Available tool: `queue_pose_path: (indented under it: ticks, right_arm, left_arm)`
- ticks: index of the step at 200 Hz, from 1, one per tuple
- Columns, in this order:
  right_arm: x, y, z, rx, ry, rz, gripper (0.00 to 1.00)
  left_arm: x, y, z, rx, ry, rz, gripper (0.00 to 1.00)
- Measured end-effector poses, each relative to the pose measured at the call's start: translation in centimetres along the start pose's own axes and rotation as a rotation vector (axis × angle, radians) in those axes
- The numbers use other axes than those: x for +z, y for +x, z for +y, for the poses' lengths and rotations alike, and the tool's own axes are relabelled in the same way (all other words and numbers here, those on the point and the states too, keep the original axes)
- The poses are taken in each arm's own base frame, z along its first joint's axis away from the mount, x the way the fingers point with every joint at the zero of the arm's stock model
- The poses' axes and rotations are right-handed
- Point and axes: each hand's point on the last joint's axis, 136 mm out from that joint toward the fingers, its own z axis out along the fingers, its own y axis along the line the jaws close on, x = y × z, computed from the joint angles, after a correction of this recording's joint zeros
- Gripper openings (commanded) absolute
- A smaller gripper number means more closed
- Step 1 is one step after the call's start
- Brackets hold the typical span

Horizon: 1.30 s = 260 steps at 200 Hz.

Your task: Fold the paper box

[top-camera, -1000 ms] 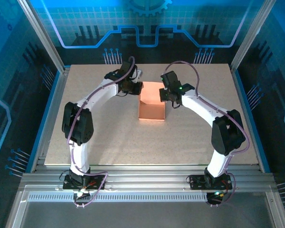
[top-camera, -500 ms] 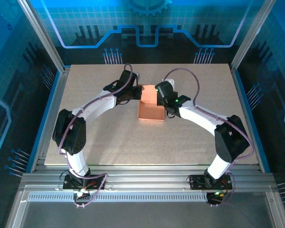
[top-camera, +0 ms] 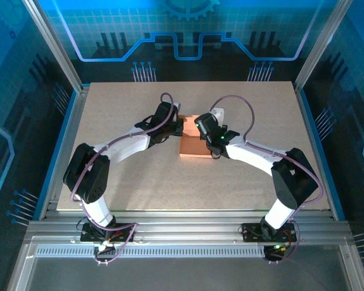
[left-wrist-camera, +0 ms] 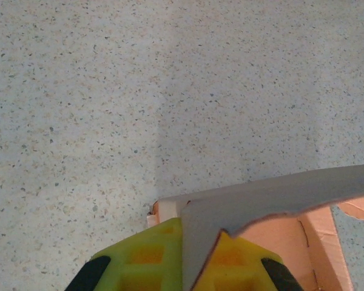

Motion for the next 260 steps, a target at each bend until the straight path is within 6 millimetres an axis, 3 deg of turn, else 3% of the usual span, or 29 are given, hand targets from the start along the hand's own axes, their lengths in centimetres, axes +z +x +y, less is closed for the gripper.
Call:
queue_pose_path:
  ticks: [42, 82, 177, 260]
  right_arm:
    - [-0.2, 0.8, 0.1, 0.03, 0.008, -0.05, 0.0]
    - [-0.4, 2.7, 0.3, 0.016, 0.006, -0.098, 0.0]
    - [-0.2, 3.1, -0.3, 0.055, -0.001, -0.167, 0.0]
    - [-0.7, 4.1, -0.1, 0.062, -0.061, -0.244, 0.0]
  left_arm:
    - [-0.2, 0.3, 0.0, -0.014, 0.009, -0.027, 0.0]
    - [0.2, 1.4, 0.3, -0.011, -0.003, -0.071, 0.0]
    - [-0.2, 2.2, -0.6, 0.007, -0.007, -0.168, 0.0]
    - [-1.4, 4.6, -0.6, 0.046, -0.024, -0.263, 0.0]
